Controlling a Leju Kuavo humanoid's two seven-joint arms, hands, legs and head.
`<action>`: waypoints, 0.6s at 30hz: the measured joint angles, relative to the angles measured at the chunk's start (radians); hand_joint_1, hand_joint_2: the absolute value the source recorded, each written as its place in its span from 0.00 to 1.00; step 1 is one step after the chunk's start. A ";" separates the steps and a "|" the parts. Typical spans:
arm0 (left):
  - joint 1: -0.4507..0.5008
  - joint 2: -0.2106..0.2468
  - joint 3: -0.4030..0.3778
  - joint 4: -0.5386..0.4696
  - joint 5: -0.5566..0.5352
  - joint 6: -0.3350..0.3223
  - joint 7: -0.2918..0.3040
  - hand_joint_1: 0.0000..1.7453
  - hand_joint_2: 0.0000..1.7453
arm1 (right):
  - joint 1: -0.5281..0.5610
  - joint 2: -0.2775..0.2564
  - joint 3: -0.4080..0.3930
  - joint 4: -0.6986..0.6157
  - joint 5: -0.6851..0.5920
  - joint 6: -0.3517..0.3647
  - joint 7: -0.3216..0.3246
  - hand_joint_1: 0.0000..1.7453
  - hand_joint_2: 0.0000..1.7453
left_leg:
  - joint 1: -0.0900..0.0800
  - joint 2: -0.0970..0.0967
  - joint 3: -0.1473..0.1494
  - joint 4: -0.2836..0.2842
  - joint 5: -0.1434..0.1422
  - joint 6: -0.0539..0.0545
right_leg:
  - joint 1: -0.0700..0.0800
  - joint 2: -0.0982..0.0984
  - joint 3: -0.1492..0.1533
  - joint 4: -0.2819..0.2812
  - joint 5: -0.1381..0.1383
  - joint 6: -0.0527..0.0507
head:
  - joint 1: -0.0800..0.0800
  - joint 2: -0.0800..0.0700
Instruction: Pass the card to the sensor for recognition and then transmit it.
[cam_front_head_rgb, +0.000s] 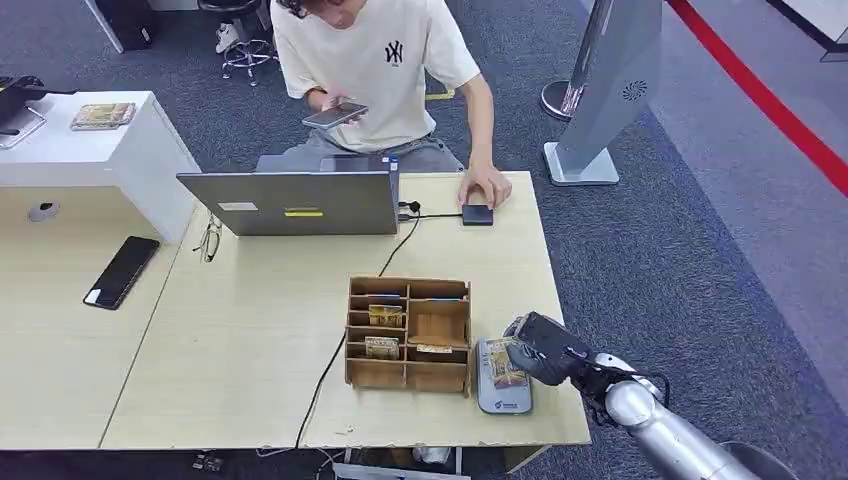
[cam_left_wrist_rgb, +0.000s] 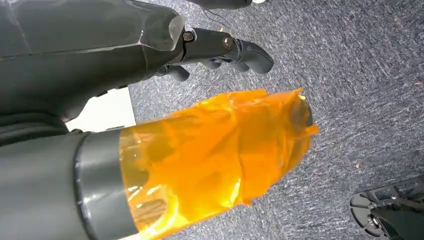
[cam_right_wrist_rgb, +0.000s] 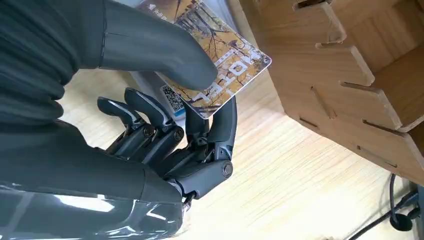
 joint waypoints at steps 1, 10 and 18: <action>0.000 0.000 0.000 0.000 0.000 0.000 0.000 0.00 0.00 | 0.000 0.000 0.000 0.000 0.000 0.000 0.000 1.00 1.00 | 0.000 0.000 0.000 0.000 0.000 0.000 | 0.000 0.000 0.000 0.000 0.000 0.000 | 0.000 0.000; 0.000 0.000 0.000 0.000 0.000 -0.001 0.000 0.00 0.00 | 0.000 0.000 0.000 0.000 0.000 0.000 0.003 1.00 1.00 | 0.000 0.000 0.000 0.000 0.000 0.000 | 0.000 0.000 0.000 0.000 0.000 0.000 | 0.000 0.000; 0.000 0.000 0.000 0.000 0.000 0.000 0.000 0.00 0.00 | 0.000 0.000 0.000 0.000 0.000 0.000 0.003 1.00 1.00 | 0.000 0.000 0.000 0.000 0.000 0.000 | 0.000 0.000 0.000 0.000 0.000 0.000 | 0.000 0.000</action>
